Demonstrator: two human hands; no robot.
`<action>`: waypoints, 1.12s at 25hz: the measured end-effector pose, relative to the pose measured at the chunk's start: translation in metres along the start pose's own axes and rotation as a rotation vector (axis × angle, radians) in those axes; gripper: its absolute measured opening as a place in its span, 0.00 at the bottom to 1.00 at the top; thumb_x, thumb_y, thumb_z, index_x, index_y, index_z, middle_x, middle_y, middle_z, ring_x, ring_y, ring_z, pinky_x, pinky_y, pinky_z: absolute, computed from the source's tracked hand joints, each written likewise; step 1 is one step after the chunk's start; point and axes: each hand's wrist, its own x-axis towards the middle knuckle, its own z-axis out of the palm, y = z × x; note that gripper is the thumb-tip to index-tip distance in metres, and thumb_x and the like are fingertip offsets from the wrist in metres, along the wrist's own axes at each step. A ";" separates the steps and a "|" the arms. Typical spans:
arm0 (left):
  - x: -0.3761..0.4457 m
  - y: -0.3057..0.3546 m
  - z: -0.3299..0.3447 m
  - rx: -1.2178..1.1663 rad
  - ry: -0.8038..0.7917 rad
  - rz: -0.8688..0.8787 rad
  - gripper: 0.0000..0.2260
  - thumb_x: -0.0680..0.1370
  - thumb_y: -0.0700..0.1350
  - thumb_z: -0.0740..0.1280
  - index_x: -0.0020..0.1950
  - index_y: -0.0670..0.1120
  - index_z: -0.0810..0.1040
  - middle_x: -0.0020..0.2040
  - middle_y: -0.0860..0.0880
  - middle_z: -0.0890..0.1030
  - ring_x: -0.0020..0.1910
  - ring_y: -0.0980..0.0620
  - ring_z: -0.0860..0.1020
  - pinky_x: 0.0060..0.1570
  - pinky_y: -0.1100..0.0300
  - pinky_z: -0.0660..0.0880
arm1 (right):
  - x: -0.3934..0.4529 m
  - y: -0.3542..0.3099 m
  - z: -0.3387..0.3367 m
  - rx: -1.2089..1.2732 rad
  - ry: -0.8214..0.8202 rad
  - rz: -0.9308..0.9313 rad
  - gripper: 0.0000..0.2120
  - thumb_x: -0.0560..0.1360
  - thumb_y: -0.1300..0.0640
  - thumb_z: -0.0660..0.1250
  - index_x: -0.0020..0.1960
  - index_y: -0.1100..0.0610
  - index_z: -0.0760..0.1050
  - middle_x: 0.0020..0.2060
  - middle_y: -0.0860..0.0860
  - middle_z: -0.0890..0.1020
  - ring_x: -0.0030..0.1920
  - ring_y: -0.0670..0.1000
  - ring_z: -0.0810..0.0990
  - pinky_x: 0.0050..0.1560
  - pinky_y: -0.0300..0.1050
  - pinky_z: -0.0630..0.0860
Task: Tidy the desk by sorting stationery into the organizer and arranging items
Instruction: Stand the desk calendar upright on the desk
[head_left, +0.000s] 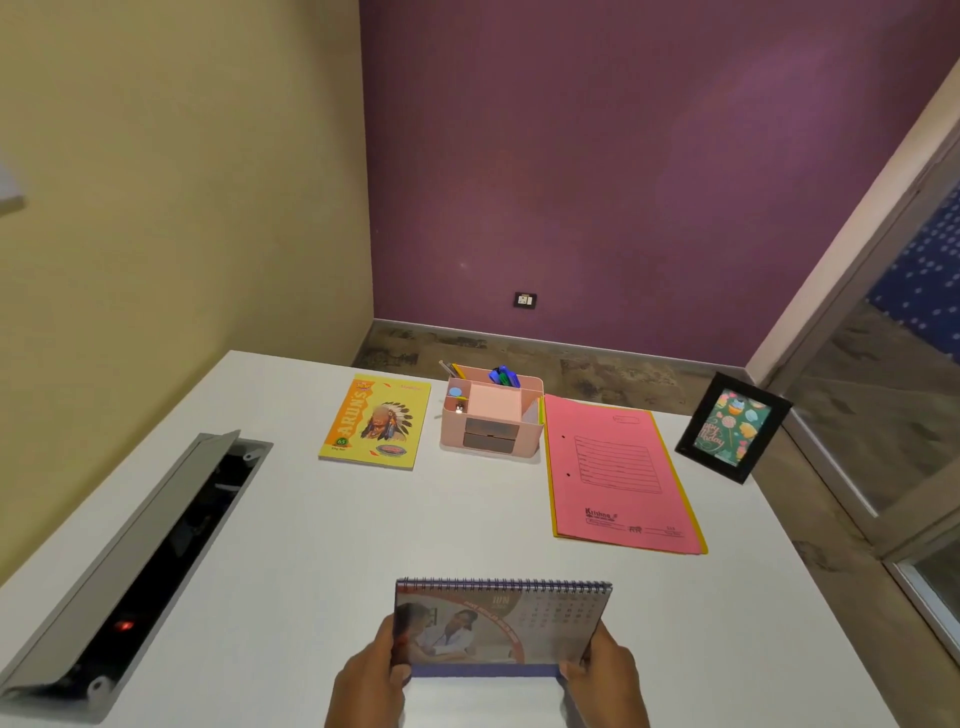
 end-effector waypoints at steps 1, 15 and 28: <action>0.000 -0.001 -0.004 0.010 0.002 0.002 0.31 0.76 0.40 0.63 0.71 0.67 0.61 0.49 0.55 0.80 0.45 0.56 0.75 0.49 0.68 0.70 | 0.003 -0.004 0.002 -0.014 -0.008 0.008 0.26 0.69 0.58 0.66 0.67 0.49 0.71 0.38 0.48 0.82 0.40 0.51 0.79 0.42 0.37 0.75; 0.123 -0.009 -0.170 -0.008 0.339 -0.023 0.23 0.76 0.37 0.68 0.66 0.57 0.70 0.47 0.52 0.83 0.42 0.53 0.80 0.42 0.59 0.79 | 0.098 -0.246 0.038 0.031 -0.024 -0.327 0.21 0.75 0.68 0.63 0.65 0.54 0.72 0.60 0.52 0.81 0.57 0.58 0.80 0.55 0.51 0.80; 0.313 -0.062 -0.296 -0.011 0.600 -0.034 0.26 0.75 0.36 0.71 0.69 0.51 0.69 0.55 0.46 0.83 0.51 0.43 0.81 0.50 0.51 0.80 | 0.258 -0.450 0.136 -0.030 -0.026 -0.559 0.19 0.72 0.66 0.68 0.62 0.56 0.74 0.60 0.54 0.82 0.59 0.59 0.80 0.55 0.51 0.81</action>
